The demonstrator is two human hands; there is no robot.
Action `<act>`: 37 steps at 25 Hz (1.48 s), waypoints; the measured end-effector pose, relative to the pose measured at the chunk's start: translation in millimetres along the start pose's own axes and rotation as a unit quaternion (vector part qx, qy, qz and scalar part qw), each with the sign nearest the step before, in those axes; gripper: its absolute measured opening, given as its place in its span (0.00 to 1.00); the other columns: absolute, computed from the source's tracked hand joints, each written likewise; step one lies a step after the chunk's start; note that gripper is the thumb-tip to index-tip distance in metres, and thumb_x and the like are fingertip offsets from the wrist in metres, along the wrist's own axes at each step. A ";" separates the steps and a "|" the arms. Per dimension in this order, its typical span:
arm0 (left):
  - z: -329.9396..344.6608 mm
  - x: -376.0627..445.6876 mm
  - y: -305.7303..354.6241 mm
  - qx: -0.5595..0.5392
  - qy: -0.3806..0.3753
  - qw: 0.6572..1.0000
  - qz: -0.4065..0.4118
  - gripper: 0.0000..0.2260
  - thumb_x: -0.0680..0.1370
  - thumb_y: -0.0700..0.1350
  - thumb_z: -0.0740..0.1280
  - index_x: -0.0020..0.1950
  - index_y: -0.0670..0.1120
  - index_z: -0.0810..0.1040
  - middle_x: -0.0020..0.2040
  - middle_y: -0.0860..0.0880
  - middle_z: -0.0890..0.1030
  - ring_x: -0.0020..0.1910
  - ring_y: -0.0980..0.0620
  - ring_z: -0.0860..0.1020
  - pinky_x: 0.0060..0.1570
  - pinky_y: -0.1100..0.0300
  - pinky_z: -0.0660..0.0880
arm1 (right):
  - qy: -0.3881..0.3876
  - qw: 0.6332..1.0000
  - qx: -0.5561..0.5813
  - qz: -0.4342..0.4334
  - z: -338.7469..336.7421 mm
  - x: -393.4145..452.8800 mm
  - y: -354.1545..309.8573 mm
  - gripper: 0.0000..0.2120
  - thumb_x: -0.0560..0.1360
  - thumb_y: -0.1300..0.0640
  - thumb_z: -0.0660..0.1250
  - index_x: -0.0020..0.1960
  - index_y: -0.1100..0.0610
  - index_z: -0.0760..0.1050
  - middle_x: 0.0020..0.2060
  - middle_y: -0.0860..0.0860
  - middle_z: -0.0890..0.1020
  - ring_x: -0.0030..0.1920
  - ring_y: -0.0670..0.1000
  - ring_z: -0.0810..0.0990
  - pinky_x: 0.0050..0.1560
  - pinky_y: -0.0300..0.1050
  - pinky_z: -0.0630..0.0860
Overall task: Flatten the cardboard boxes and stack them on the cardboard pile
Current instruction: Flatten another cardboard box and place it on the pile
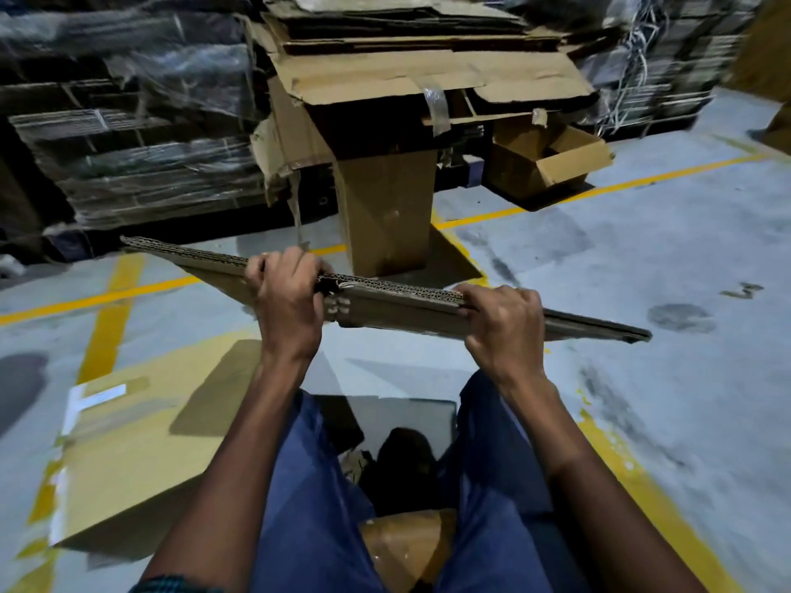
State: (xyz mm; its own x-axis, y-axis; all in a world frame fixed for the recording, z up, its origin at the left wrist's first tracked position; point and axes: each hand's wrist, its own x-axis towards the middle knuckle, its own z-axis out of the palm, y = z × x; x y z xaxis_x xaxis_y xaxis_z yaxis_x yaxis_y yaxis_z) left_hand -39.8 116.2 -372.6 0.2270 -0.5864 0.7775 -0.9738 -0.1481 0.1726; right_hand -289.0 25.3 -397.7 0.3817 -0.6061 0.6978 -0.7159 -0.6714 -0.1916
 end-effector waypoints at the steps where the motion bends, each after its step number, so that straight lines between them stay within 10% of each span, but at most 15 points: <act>1: -3.7 3.5 5.9 -0.003 0.007 1.000 -0.003 0.19 0.61 0.30 0.68 0.44 0.47 0.68 0.40 0.45 0.71 0.44 0.42 0.69 0.49 0.51 0.60 | 0.014 1.000 -0.007 0.003 -6.5 6.1 2.4 0.14 0.68 0.63 0.68 0.51 0.51 0.82 0.38 0.48 0.85 0.41 0.56 0.80 0.44 0.51 0.69; 15: 136.5 60.5 -9.1 -0.036 -0.070 0.980 -0.182 0.14 0.65 0.31 0.71 0.43 0.49 0.81 0.40 0.49 0.77 0.44 0.47 0.70 0.52 0.58 0.56 | -0.154 0.985 -0.055 0.054 99.4 117.4 67.6 0.16 0.66 0.63 0.69 0.53 0.52 0.81 0.44 0.50 0.85 0.47 0.57 0.77 0.55 0.53 0.67; 24: -2.8 185.4 23.4 -0.018 -0.175 0.932 -0.317 0.20 0.61 0.27 0.66 0.43 0.51 0.81 0.40 0.52 0.76 0.45 0.49 0.69 0.50 0.58 0.56 | -0.313 0.943 -0.041 0.109 4.9 235.3 -5.7 0.20 0.64 0.67 0.66 0.49 0.47 0.82 0.41 0.46 0.84 0.45 0.57 0.74 0.51 0.50 0.66; 37: -143.0 373.0 17.8 -0.106 -0.168 0.960 -0.196 0.17 0.60 0.32 0.75 0.40 0.53 0.82 0.39 0.59 0.76 0.45 0.57 0.70 0.47 0.60 0.52 | -0.109 0.991 0.040 0.072 -168.7 374.1 -41.0 0.08 0.69 0.53 0.75 0.48 0.48 0.83 0.45 0.44 0.85 0.46 0.53 0.78 0.51 0.49 0.60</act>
State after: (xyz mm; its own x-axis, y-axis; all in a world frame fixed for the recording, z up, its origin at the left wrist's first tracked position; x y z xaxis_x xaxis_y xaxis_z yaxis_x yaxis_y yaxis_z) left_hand 25.6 8.7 6.9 0.5340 -0.7475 0.3952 -0.7850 -0.2648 0.5600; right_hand -215.5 -102.0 -12.3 0.4021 -0.7697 0.4958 -0.7270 -0.5976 -0.3382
